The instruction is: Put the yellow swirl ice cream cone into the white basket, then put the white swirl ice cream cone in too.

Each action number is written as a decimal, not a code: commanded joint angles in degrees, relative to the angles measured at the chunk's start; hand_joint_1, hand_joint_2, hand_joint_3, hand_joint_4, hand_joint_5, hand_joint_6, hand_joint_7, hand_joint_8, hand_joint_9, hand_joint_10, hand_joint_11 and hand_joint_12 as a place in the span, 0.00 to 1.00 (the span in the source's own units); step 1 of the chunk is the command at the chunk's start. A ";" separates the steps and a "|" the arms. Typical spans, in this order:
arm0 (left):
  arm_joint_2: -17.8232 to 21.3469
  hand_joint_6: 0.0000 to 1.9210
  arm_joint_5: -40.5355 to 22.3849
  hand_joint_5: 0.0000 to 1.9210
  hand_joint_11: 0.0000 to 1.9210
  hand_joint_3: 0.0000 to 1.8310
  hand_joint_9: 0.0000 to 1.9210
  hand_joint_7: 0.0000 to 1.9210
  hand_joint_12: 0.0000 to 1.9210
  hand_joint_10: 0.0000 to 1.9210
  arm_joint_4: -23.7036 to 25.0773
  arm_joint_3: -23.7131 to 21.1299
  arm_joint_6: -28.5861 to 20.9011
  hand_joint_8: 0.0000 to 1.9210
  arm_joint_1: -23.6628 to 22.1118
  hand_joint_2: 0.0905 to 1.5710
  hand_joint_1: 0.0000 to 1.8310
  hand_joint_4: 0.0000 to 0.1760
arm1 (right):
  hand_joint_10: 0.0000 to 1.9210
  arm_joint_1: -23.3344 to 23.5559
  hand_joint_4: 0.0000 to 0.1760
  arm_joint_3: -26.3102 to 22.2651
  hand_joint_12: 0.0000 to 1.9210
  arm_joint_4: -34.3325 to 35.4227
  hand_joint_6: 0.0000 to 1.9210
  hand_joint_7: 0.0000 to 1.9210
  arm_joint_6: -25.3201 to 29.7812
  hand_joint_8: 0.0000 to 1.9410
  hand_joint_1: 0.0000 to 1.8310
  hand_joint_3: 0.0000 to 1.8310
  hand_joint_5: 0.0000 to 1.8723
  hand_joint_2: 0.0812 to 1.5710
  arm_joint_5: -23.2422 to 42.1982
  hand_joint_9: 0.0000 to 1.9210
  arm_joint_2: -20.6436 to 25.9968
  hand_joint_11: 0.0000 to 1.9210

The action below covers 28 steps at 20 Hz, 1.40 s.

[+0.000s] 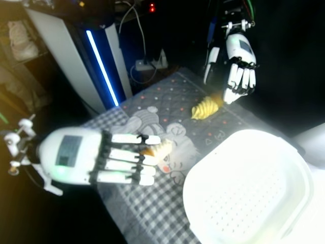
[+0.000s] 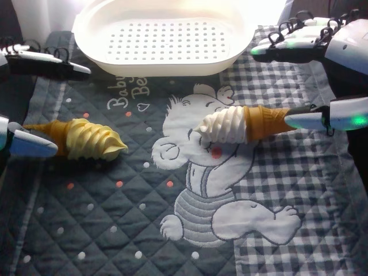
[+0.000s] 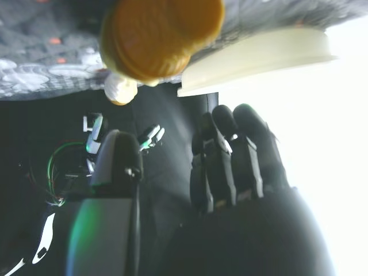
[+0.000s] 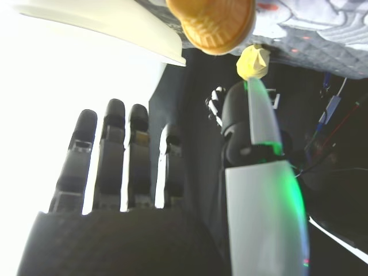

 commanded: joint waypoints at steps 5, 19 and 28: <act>-2.52 0.00 3.53 0.21 0.10 0.00 0.24 0.21 0.53 0.00 2.30 1.29 3.67 0.00 -3.67 0.49 0.46 0.64 | 0.00 1.02 0.10 0.24 0.13 2.35 0.00 0.17 0.38 0.00 0.44 0.00 0.20 0.69 6.17 0.15 0.03 0.09; -8.35 0.24 13.88 0.64 0.28 0.00 0.48 0.57 0.87 0.66 3.35 4.31 10.32 0.42 -7.16 0.62 0.65 0.00 | 0.00 1.02 0.15 0.25 0.07 2.35 0.00 0.16 1.17 0.00 0.46 0.00 0.19 0.71 6.47 0.15 0.02 0.12; -9.00 0.16 10.61 0.65 0.31 0.00 0.44 0.53 0.86 0.67 3.44 7.70 10.29 0.61 -18.32 0.65 0.69 0.00 | 0.00 1.02 0.00 0.55 0.06 2.38 0.00 0.20 1.51 0.00 0.47 0.00 0.21 0.72 6.47 0.18 -0.19 0.16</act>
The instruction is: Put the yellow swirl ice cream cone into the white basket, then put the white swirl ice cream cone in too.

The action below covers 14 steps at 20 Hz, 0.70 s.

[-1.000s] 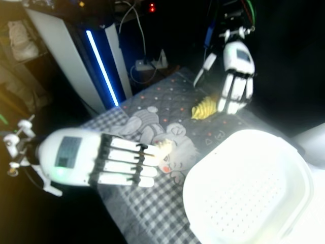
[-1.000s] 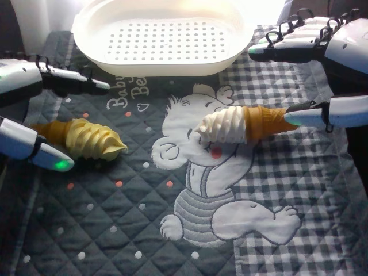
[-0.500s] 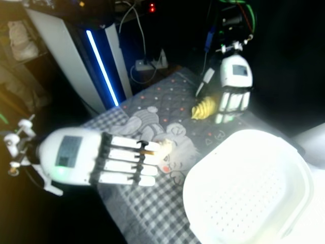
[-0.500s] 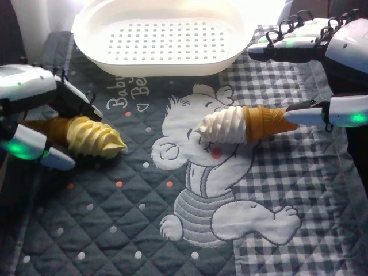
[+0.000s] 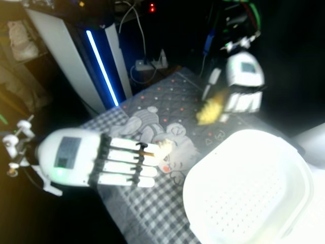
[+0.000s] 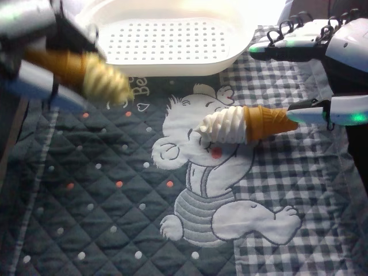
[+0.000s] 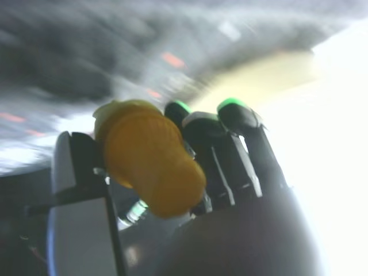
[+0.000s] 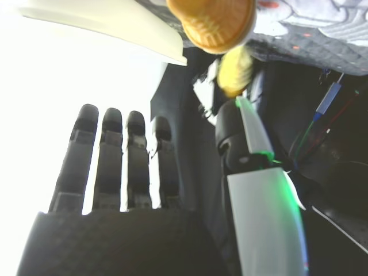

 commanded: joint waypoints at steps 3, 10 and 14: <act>-4.22 0.17 -5.25 0.68 0.39 0.00 0.46 0.52 0.95 0.75 -1.04 4.60 0.21 0.58 -6.93 0.63 0.67 0.00 | 0.00 1.00 0.01 0.79 0.04 2.47 0.00 0.19 0.38 0.00 0.46 0.00 0.21 0.72 6.31 0.16 -0.76 0.14; -21.70 0.26 12.11 0.65 0.47 0.00 0.49 0.56 0.91 0.73 -5.10 26.27 0.04 0.37 -10.98 0.62 0.66 0.00 | 0.01 3.33 0.00 3.93 0.05 -0.35 0.00 0.20 2.51 0.01 0.47 0.00 0.22 0.72 6.67 0.18 -5.41 0.17; -26.41 0.34 16.48 0.61 0.40 0.00 0.40 0.45 0.95 0.76 -6.27 31.73 0.01 0.45 -10.45 0.64 0.62 0.00 | 0.00 5.39 0.23 5.00 0.04 -2.82 0.00 0.20 4.57 0.00 0.47 0.00 0.22 0.72 7.76 0.19 -7.21 0.17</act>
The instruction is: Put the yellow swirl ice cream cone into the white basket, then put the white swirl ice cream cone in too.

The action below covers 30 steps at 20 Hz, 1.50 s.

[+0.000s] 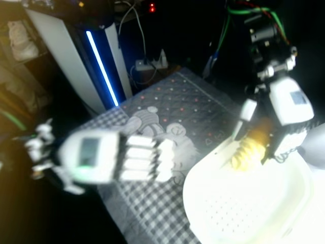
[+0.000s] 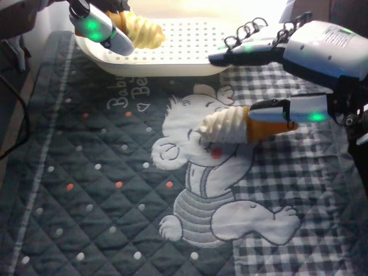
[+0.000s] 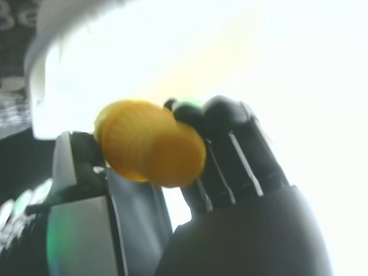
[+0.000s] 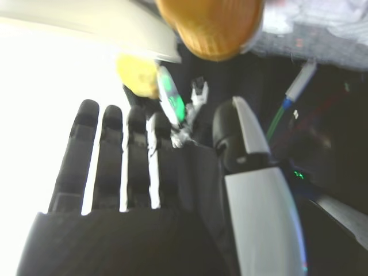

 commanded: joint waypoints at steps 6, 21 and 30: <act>1.14 0.00 -8.39 0.32 0.29 0.00 0.35 0.42 0.80 0.42 0.17 -2.49 -0.38 0.03 -0.41 0.55 0.48 0.27 | 0.00 2.13 0.21 0.30 0.04 2.86 0.00 0.21 1.76 0.01 0.43 0.00 0.22 0.74 9.65 0.19 -0.07 0.16; 28.23 0.01 -43.01 0.17 0.00 0.00 0.19 0.21 0.57 0.00 -0.84 -35.01 -2.50 0.00 12.75 0.57 0.38 0.55 | 0.00 2.46 0.40 0.88 0.28 -1.41 0.00 0.24 3.63 0.00 0.45 0.00 0.25 0.64 4.22 0.25 -3.83 0.15; 30.68 0.00 -47.56 0.20 0.00 0.00 0.23 0.23 0.62 0.01 -3.63 -37.45 -4.38 0.00 18.53 0.56 0.42 0.31 | 0.00 2.45 0.39 3.56 0.48 -5.36 0.00 0.20 3.63 0.00 0.54 0.00 0.21 0.57 -6.65 0.22 -5.20 0.05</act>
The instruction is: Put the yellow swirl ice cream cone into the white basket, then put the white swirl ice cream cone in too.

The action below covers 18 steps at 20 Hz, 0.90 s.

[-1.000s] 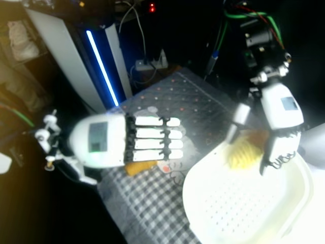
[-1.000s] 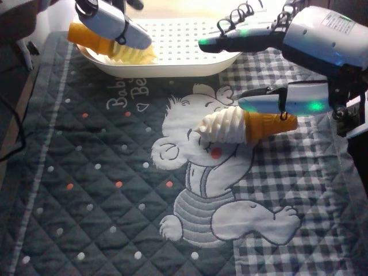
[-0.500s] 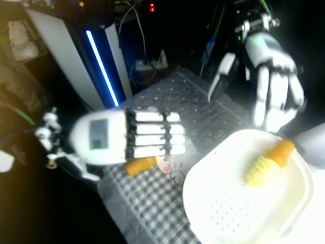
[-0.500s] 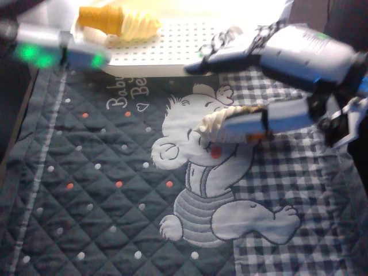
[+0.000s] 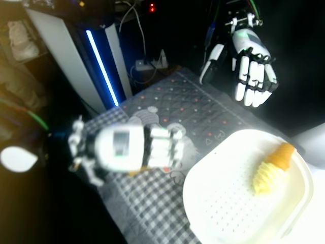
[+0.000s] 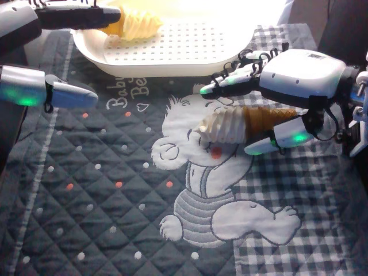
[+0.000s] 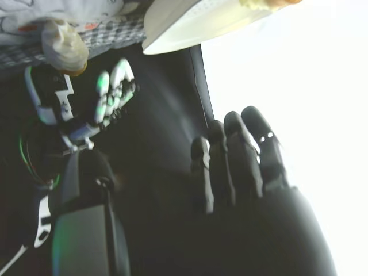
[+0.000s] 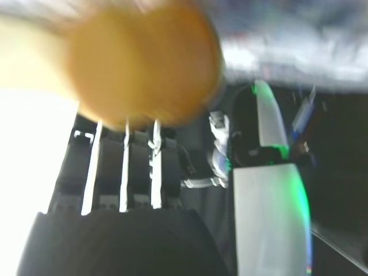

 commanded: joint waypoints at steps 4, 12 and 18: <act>0.62 0.00 -7.82 0.20 0.00 0.00 0.24 0.24 0.60 0.00 -3.53 -0.21 -0.39 0.00 0.54 0.57 0.42 0.29 | 0.02 0.61 0.34 0.82 0.56 2.13 0.00 0.27 0.29 0.00 0.57 0.00 0.22 0.55 2.74 0.33 -0.49 0.16; 0.51 0.00 -7.86 0.22 0.00 0.00 0.24 0.24 0.58 0.00 -4.47 -0.19 -0.95 0.00 1.62 0.57 0.43 0.24 | 0.67 0.61 0.00 3.12 0.87 1.84 0.23 0.52 0.29 0.61 0.71 0.00 0.61 0.68 0.60 0.47 -2.25 0.32; -0.03 0.00 -8.09 0.22 0.00 0.00 0.18 0.22 0.47 0.00 -5.09 0.05 -0.97 0.00 2.48 0.57 0.46 0.27 | 0.65 1.26 0.00 0.98 0.63 14.27 0.45 0.50 0.29 0.49 0.75 0.00 0.54 0.69 18.69 0.48 4.13 0.43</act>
